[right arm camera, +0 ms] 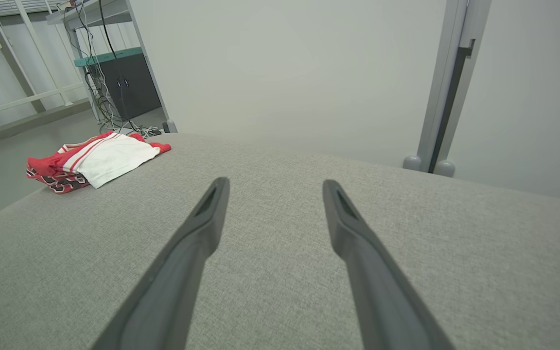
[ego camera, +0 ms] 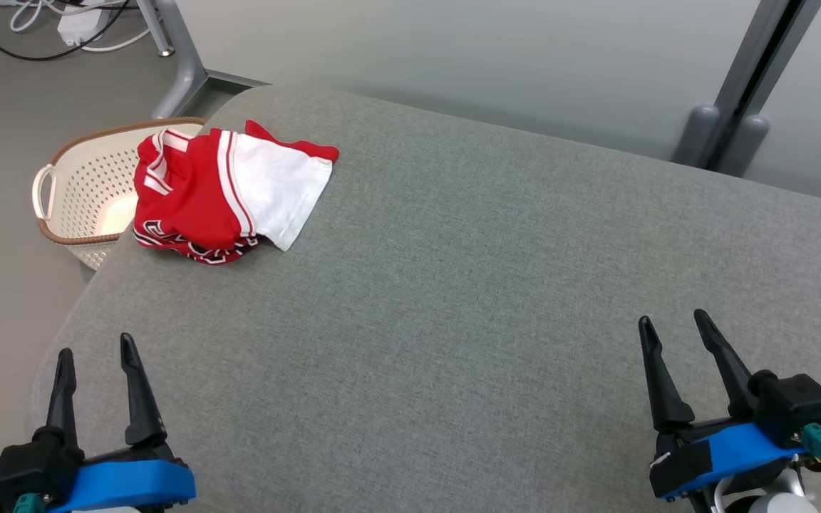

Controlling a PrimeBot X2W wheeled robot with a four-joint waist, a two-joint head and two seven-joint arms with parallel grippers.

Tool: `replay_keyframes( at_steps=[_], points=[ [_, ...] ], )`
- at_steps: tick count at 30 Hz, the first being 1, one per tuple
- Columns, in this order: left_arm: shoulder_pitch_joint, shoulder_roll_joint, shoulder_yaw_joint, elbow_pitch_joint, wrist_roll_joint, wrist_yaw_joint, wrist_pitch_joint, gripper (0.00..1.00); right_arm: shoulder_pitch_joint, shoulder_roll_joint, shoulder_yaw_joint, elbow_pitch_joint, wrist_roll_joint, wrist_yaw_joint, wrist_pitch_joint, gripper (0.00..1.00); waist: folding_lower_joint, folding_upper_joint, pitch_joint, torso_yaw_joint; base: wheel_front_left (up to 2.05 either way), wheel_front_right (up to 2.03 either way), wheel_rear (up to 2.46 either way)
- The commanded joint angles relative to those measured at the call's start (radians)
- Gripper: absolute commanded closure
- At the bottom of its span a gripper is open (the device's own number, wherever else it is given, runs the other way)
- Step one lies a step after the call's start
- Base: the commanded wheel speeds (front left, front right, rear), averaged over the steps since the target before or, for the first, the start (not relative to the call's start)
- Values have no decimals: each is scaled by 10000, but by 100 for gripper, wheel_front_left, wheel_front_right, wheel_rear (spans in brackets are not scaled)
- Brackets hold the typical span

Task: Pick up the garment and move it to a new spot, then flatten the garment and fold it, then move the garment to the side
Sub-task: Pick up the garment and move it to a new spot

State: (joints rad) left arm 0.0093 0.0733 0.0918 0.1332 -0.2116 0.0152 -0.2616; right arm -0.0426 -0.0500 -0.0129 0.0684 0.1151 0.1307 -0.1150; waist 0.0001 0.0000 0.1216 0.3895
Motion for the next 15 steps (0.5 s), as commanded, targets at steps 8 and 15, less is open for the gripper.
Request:
replay_keyframes(
  at_steps=[8, 15],
  points=[
    [-1381, 480, 639, 30, -174, -114, -49, 0, -262, -42, -264, -428, -226, 2, 188, 0, -1, 0, 498, -549, 0, 0, 0],
    [-3333, 1259, 1272, 553, -549, -104, 10, 0, -661, -333, -532, -1087, -395, 2, 468, 0, -1, 0, 1444, -1260, 0, 0, 0]
  ],
)
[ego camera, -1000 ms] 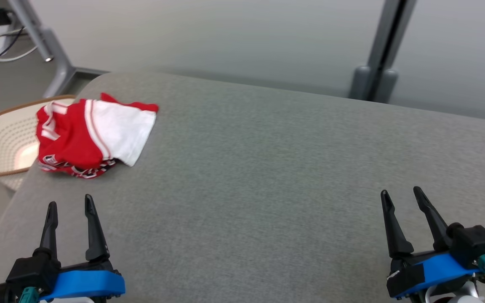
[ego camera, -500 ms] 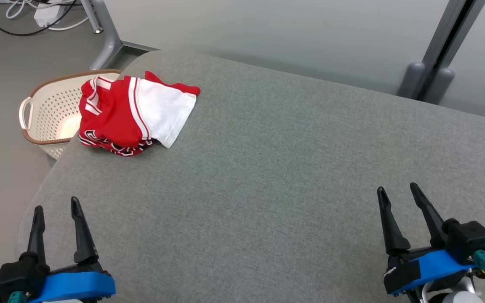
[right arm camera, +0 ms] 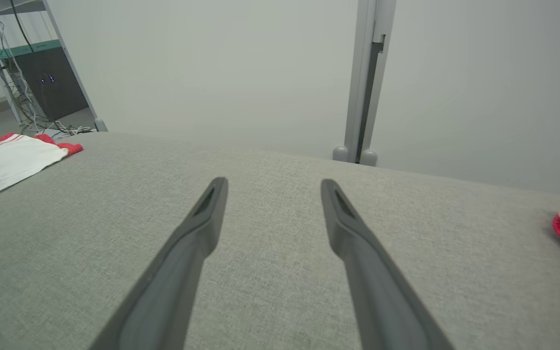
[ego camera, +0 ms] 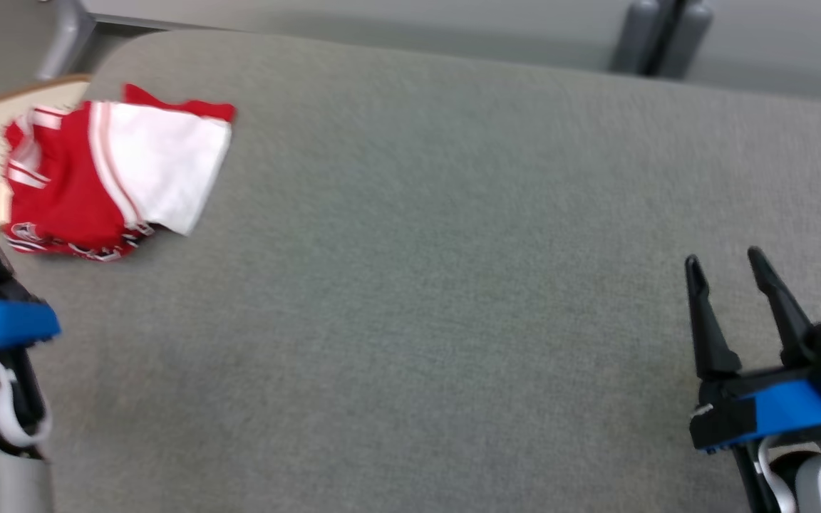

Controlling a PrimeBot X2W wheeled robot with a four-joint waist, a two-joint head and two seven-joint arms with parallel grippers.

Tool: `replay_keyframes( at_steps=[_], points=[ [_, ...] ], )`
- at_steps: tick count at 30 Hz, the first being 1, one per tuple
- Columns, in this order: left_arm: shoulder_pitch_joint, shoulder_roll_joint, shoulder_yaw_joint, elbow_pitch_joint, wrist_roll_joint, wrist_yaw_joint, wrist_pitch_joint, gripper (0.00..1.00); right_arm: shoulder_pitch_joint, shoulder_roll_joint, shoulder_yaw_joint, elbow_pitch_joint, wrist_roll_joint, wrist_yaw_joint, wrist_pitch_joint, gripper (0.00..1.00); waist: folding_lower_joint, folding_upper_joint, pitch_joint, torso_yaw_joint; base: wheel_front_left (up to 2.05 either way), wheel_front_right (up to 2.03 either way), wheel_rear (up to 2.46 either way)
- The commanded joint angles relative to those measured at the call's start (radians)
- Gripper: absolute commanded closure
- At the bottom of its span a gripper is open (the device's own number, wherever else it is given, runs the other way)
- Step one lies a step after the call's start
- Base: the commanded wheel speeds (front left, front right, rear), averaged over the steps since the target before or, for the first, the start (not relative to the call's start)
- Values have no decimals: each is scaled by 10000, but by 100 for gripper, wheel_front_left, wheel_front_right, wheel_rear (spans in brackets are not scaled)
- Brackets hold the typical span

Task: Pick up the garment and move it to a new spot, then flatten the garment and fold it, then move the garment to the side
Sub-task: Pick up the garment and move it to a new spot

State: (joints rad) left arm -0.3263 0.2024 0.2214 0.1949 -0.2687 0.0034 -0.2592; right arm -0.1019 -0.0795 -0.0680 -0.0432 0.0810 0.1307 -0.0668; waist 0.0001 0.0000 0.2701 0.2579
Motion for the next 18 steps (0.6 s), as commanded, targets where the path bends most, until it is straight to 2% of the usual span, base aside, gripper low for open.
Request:
replay_keyframes(
  at_steps=[1, 11, 18],
  points=[
    [-323, 106, 73, 107, -54, 25, 35, 0, -123, -84, -58, -104, -83, 2, 22, 0, -1, 0, 137, -64, 0, 0, 0],
    [-3329, 1648, 425, 2300, -451, -208, 862, 0, -524, -557, -567, -1849, -348, 2, 632, 0, -1, 0, 2277, -1245, 0, 0, 0],
    [-4751, 2139, 196, 4794, -692, -547, 1573, 0, -368, -673, -997, -2740, -418, 1, 903, 0, -1, 0, 3206, -1487, 0, 0, 0]
  ],
)
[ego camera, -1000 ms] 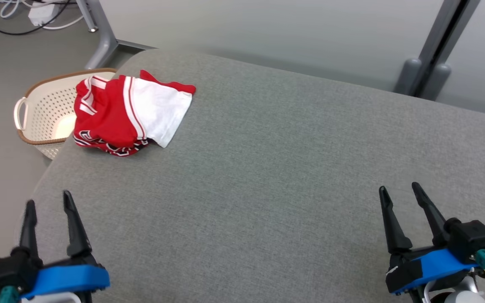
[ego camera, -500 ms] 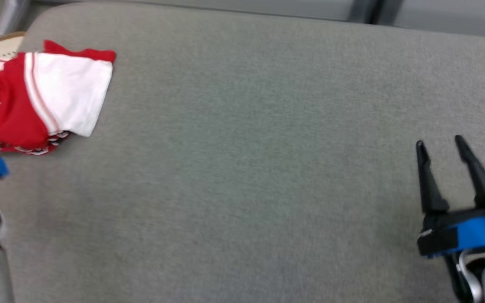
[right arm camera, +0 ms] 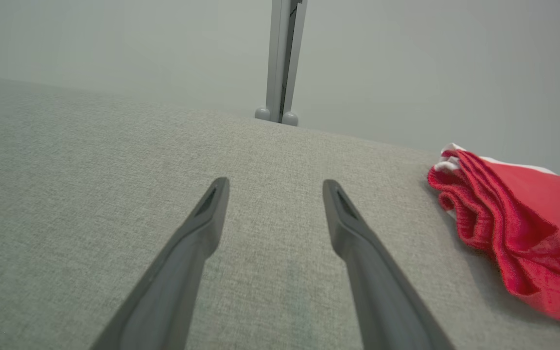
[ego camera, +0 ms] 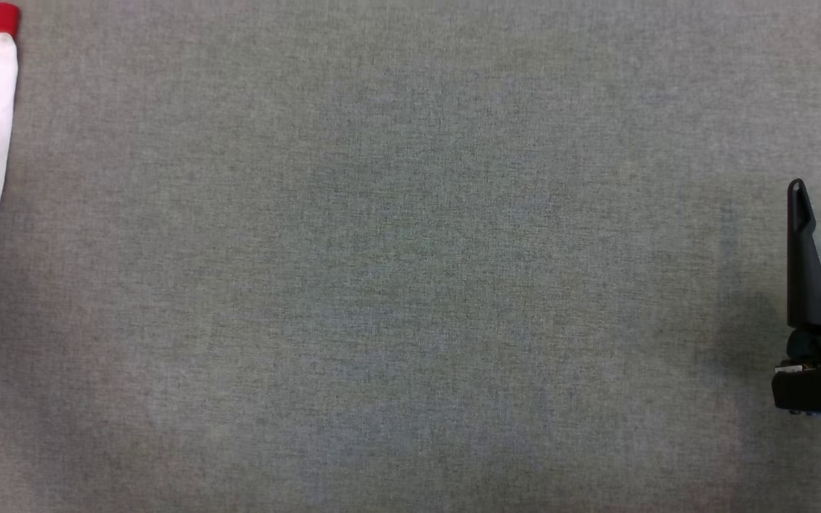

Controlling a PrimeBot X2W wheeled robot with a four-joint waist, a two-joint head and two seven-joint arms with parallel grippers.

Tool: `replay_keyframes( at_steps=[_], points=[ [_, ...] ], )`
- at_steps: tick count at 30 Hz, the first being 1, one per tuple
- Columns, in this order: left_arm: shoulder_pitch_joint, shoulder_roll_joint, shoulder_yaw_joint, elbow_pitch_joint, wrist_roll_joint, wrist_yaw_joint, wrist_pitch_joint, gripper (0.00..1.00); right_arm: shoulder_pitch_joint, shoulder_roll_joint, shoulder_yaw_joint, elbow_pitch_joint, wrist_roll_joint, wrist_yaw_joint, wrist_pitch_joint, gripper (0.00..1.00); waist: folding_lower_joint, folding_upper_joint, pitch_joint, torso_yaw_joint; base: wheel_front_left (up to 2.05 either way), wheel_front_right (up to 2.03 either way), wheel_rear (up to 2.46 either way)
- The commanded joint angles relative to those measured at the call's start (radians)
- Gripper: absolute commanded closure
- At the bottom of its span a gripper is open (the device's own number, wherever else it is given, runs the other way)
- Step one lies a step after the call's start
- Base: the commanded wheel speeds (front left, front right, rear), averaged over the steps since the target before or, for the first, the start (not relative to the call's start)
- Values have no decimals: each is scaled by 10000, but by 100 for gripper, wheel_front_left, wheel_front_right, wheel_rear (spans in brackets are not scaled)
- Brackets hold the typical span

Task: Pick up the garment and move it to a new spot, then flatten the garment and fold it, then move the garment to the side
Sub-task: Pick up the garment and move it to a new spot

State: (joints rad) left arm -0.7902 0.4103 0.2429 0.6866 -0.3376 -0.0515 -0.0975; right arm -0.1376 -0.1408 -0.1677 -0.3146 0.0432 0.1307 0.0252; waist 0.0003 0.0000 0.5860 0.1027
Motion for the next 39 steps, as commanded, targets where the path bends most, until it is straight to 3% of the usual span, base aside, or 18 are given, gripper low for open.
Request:
replay_keyframes(
  at_steps=[1, 14, 15, 16, 22, 29, 39],
  points=[
    [-224, 38, -77, 275, -63, -48, 119, 0, -5, -67, -41, -78, -46, 1, 1, 0, -3, 0, 120, 61, 0, 0, 0],
    [-847, -154, -596, 3691, -391, -463, 1858, 0, -222, -10, 128, 32, -66, 1, 34, 0, -3, 0, 132, 52, 0, 0, 0],
    [-882, -120, -633, 3803, -395, -495, 1883, 58, -221, -16, 136, 62, -52, 1, 26, 0, -3, 0, 81, 33, 0, 0, 0],
    [-897, -80, -666, 3903, -403, -523, 1843, 100, -219, -22, 155, 115, -38, 1, 11, 0, -3, 0, 9, 5, 0, 0, 0],
    [-965, 189, -865, 4133, -316, -652, 1085, 100, -221, 159, 205, 413, 30, 1, -198, 0, -3, 0, -560, -246, 0, 0, 0],
    [-1477, 461, -1456, 3703, 29, -750, -519, 100, -14, 471, 268, 1128, 196, 1, -627, 0, -3, 0, -1602, -629, 0, 0, 0],
    [-2374, -107, -2891, 1327, 578, -807, -1412, 100, 343, 830, 419, 2194, 475, 1, -1208, 0, -3, 0, -3064, -1399, 0, 0, 0]
  ],
)
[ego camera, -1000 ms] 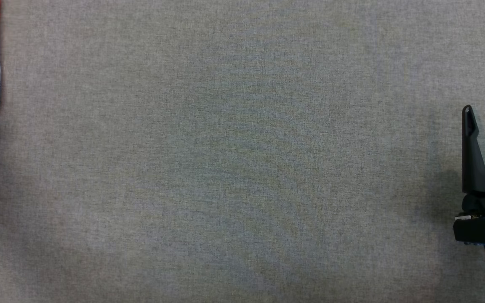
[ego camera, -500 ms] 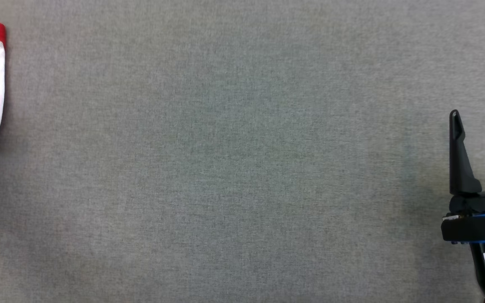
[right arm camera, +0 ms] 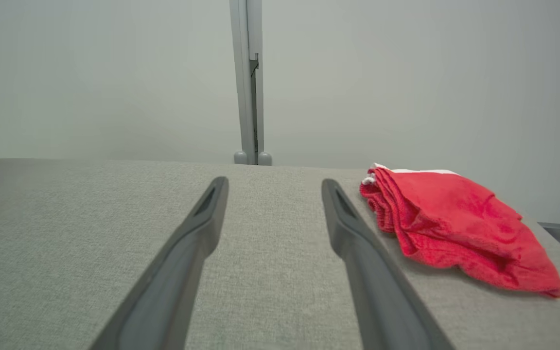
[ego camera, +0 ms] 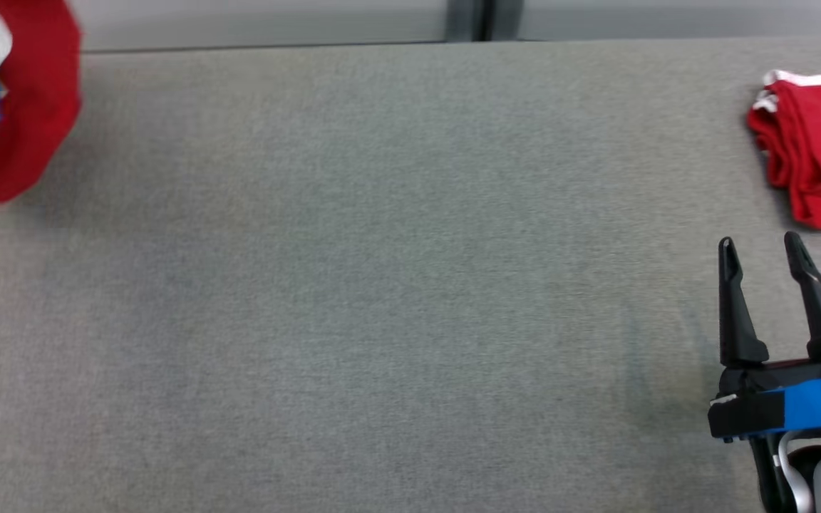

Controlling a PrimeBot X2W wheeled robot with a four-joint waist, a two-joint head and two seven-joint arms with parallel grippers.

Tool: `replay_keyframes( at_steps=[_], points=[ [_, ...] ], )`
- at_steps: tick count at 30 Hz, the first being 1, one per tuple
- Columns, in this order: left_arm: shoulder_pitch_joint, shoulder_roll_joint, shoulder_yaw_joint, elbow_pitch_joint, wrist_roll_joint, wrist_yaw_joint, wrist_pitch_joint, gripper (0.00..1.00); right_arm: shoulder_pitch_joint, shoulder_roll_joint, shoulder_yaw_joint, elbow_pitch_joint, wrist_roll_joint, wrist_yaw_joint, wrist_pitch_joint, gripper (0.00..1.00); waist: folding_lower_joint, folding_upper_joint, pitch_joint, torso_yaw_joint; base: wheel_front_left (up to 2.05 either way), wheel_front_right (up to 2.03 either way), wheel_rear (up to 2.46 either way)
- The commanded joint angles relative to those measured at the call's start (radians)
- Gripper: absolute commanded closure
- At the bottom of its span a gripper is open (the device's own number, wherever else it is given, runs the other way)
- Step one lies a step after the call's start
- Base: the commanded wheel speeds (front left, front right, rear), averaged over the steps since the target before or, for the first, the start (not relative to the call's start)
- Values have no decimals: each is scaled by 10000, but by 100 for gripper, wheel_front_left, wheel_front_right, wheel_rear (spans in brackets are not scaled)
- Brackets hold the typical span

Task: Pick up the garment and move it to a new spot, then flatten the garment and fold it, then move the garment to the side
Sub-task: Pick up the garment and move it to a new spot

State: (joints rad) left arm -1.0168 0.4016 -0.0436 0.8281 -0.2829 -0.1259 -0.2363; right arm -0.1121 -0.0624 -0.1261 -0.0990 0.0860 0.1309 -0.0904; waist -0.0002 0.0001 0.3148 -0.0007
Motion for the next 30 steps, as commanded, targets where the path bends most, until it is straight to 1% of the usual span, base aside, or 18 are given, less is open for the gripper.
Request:
replay_keyframes(
  at_steps=[1, 3, 8, 9, 10, 11, 12, 16, 19, 22, 26, 30],
  points=[
    [-136, -135, -188, -435, 49, -63, 24, 100, 159, 71, 23, 142, 72, 0, -118, 0, 2, -1, -470, -485, 0, 0, 0],
    [-209, -303, -520, -1282, 116, -40, 194, 100, 239, 92, 69, 355, 163, -1, -229, 0, 2, -1, -645, -757, 0, 0, 0],
    [-123, -761, -1135, -3390, 34, -38, 1017, 100, 379, 125, 170, 797, 496, -1, -527, 0, 2, -1, -924, -1484, 0, 0, 0],
    [-76, -985, -1187, -3751, -170, -38, 1220, 100, 395, 124, 180, 887, 587, 0, -604, 0, 2, -1, -949, -1637, 0, 0, 0],
    [22, -1197, -1183, -4092, -425, -38, 1463, 100, 374, 122, 250, 1001, 663, 0, -661, 0, 2, -1, -970, -1807, 0, 0, 0],
    [118, -1283, -1270, -4394, -489, -38, 1702, 100, 375, 121, 257, 1088, 740, -1, -741, 0, 2, -1, -985, -1950, 0, 0, 0],
    [156, -1289, -1356, -4732, -447, -15, 1838, 100, 343, 121, 311, 1174, 807, -1, -811, 0, 2, -1, -981, -2112, 0, 0, 0],
    [611, -1685, -1835, -5629, -529, 37, 2399, 100, 259, 118, 415, 1479, 1061, -1, -1030, 0, 2, -1, -929, -2625, 0, 0, 0],
    [1199, -1925, -2176, -5965, -524, 109, 2609, 100, 220, 120, 493, 1712, 1140, 0, -1165, 0, 2, -1, -908, -2887, 0, 0, 0],
    [1903, -2149, -2517, -5994, -559, 152, 2675, 100, 183, 121, 559, 1929, 1180, 0, -1292, 0, 2, -1, -895, -3024, 0, 0, 0],
    [2935, -2314, -2918, -5614, -461, 183, 2465, 100, 126, 120, 644, 2137, 1248, -1, -1409, 0, 2, -1, -890, -3116, 0, 0, 0],
    [4196, -2528, -3340, -5092, -482, 253, 2216, 100, 139, 120, 605, 2272, 1188, 0, -1469, 0, 2, -1, -963, -3057, 0, 0, 0]
  ],
)
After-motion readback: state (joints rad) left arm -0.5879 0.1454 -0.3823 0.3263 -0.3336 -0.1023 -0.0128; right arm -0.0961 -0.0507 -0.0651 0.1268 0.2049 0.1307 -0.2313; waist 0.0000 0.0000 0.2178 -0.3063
